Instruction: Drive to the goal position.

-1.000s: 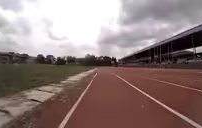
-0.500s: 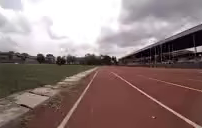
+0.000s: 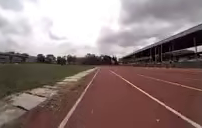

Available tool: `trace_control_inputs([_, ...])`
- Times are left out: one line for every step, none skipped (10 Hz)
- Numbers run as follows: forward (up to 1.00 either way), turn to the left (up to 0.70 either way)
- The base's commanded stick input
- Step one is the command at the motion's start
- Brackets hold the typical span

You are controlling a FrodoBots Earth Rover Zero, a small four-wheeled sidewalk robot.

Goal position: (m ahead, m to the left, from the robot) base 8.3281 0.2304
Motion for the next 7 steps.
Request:
trace_control_inputs([0.6, -0.02])
trace_control_inputs([0.6, -0.02])
trace_control_inputs([0.6, -0.02])
trace_control_inputs([0.6, -0.02])
trace_control_inputs([0.6, -0.02])
trace_control_inputs([0.6, -0.02])
trace_control_inputs([0.6, -0.02])
